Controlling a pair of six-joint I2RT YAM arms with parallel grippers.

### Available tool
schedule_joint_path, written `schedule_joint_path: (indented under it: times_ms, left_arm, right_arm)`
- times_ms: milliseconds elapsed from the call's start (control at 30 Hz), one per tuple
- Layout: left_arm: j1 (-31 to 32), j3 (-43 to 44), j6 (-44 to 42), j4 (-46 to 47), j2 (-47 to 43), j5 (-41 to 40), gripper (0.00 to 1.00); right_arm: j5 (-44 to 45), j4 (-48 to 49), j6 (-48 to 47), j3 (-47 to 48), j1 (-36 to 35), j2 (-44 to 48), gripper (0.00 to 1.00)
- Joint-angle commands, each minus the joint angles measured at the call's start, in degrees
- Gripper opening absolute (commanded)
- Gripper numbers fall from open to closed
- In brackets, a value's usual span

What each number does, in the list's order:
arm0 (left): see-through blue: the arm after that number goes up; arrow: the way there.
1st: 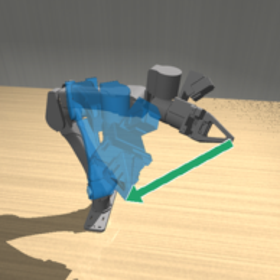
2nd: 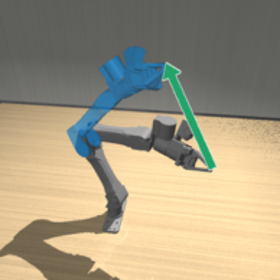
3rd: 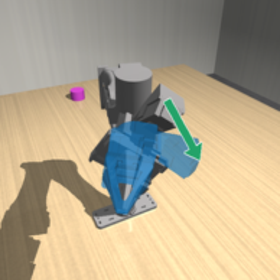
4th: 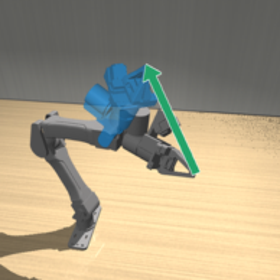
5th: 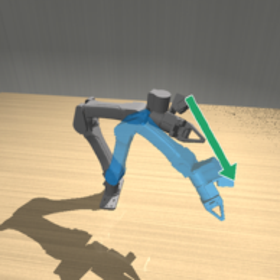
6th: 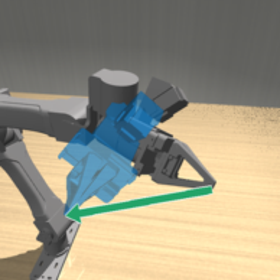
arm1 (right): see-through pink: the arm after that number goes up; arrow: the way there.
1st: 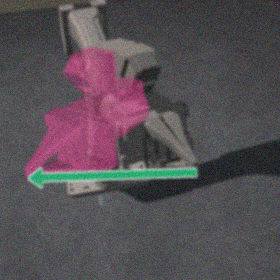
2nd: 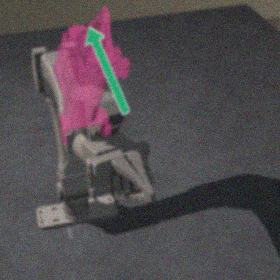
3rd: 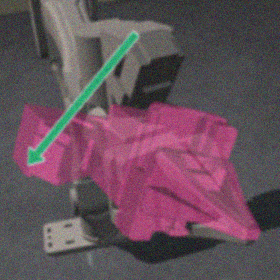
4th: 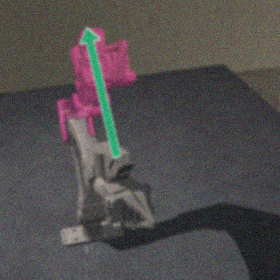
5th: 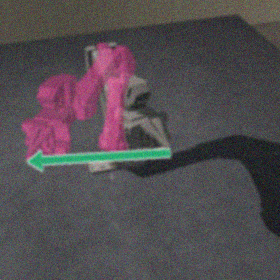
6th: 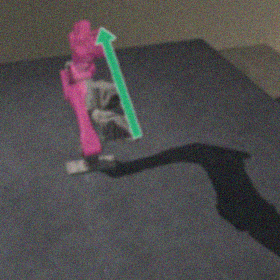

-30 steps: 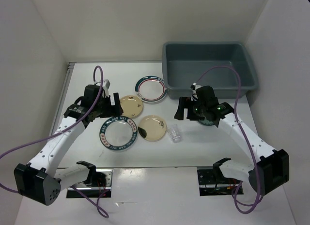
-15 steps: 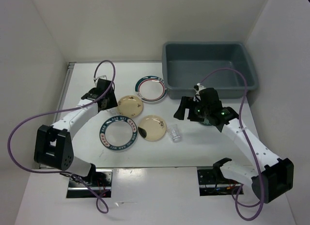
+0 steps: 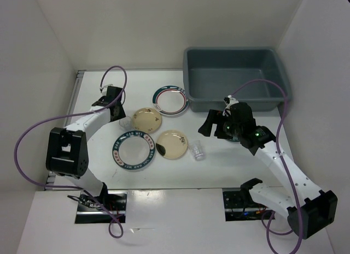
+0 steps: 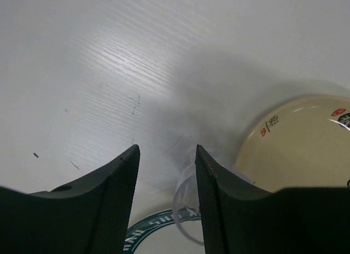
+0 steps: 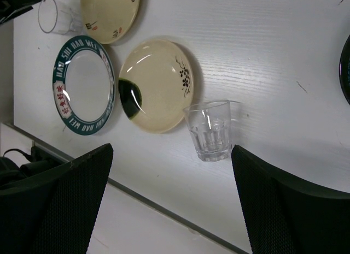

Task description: Place the mixed dishes into the plastic bin

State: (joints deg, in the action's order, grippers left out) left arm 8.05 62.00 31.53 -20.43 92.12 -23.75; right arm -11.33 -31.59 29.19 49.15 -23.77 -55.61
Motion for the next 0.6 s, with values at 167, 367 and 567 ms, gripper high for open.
schedule_joint_path:
  times_ms: [167,367,567]
  left_arm:
    - [-0.06,1.99,-0.85,1.36,0.96,3.27,0.53]
    - [-0.06,1.37,-0.15,1.17,-3.69,0.9,0.54]
    - [-0.06,2.69,-0.77,-2.24,-8.08,3.17,0.58]
  right_arm:
    - [1.66,1.45,0.52,-0.28,-0.4,0.95,0.94]
    - [1.66,1.45,0.52,-0.28,-0.4,0.95,0.94]
    - [1.66,1.45,0.52,-0.28,-0.4,0.42,0.94]
